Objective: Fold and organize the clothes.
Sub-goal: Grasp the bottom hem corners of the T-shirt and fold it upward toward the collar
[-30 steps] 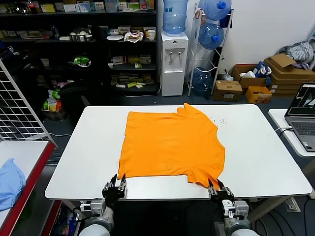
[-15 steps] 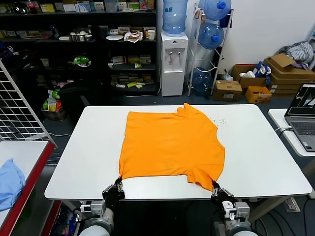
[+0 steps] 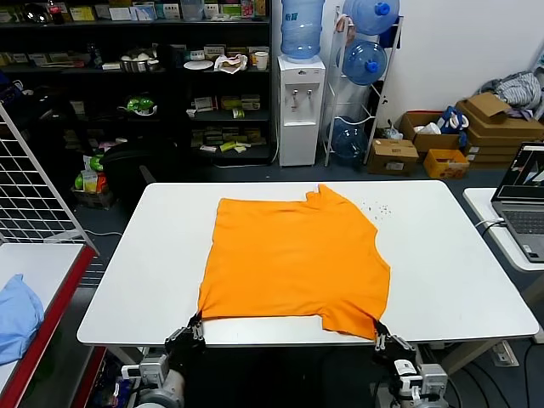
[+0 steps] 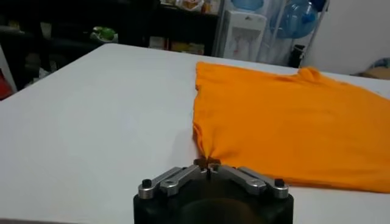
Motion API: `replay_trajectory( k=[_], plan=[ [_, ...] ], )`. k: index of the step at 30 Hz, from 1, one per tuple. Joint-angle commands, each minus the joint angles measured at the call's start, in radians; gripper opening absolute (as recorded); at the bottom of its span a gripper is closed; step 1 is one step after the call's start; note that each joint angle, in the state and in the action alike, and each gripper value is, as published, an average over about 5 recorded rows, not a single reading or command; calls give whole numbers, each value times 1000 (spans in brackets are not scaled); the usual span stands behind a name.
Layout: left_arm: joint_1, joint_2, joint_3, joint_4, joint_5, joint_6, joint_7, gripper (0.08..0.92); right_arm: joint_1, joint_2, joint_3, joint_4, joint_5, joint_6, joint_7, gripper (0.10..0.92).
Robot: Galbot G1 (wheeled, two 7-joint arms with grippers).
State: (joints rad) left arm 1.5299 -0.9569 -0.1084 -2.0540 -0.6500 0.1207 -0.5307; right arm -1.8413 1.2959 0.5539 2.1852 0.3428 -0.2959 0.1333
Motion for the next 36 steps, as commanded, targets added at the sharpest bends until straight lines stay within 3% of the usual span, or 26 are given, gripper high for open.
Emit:
replay_trajectory(
  k=[1, 7, 17, 23, 36],
  plan=[
    [206, 33, -59, -189, -12, -1, -5, 91, -131, -15, 4, 113, 1, 34, 6, 122],
    [143, 42, -67, -177, -14, -14, 31, 91, 26, -15, -37, 86, -6, 41, 35, 122],
    [-218, 48, 13, 62, -44, -56, 63, 91, 386, -84, -118, -113, 108, -26, 153, 122],
    [-370, 32, 86, 172, -64, -48, 50, 91, 548, -104, -157, -214, 171, -88, 213, 122],
    [-463, 28, 147, 236, -72, 23, 6, 91, 700, -128, -190, -307, 272, -207, 255, 122]
  ],
)
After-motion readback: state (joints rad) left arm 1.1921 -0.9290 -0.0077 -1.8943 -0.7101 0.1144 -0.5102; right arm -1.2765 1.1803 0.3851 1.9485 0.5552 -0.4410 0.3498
